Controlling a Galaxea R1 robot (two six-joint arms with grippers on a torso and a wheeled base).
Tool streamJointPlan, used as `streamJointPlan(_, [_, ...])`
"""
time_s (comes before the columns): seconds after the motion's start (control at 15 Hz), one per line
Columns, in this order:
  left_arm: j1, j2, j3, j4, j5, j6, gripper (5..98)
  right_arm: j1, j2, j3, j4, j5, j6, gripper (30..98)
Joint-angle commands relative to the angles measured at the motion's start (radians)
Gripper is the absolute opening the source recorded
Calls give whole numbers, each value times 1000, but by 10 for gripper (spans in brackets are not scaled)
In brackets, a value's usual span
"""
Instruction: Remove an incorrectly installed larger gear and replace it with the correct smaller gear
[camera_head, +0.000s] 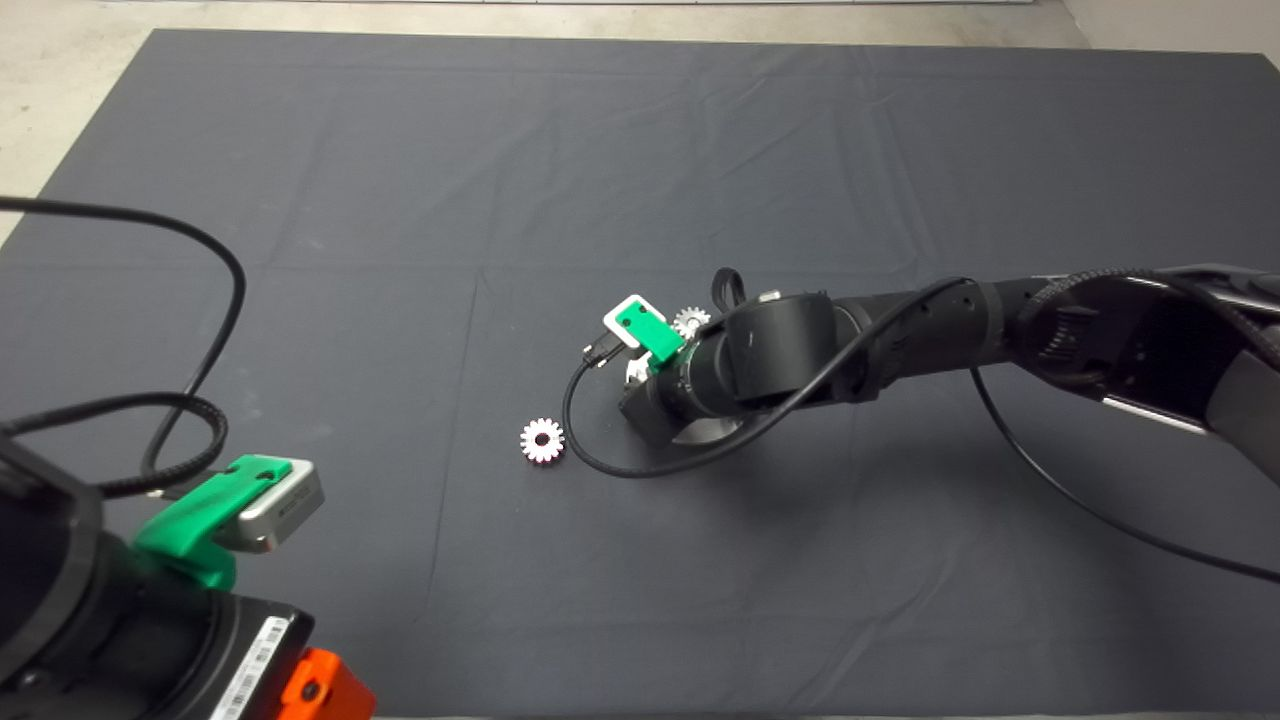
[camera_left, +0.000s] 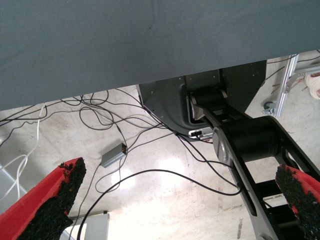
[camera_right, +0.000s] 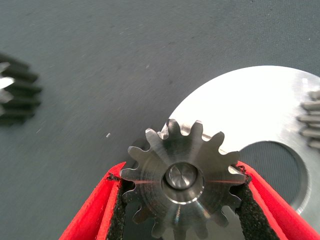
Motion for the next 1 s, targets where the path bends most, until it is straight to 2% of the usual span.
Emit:
streamJointPlan(0.0, [-3,11,16,4,1,2,976,52,12,45,-26,22,9,489])
streamJointPlan(0.13, [-3,15,16,4,1,2,976,55,4,48,-26,19,9,488])
streamJointPlan(0.27, [-3,15,16,4,1,2,976,79,-2,71,-26,14,40,488])
streamJointPlan(0.33, [-3,14,16,4,3,2,976,95,-8,101,-26,1,63,486])
streamJointPlan(0.53, [-3,15,16,4,3,2,976,161,-62,236,-26,-87,129,486])
streamJointPlan(0.6, [-3,15,16,4,4,2,976,184,-92,281,-26,-102,154,486])
streamJointPlan(0.8, [-3,14,14,6,4,2,976,196,-168,341,3,-116,206,486])
streamJointPlan(0.93, [-3,14,14,9,4,2,976,196,-234,387,87,-122,244,486])
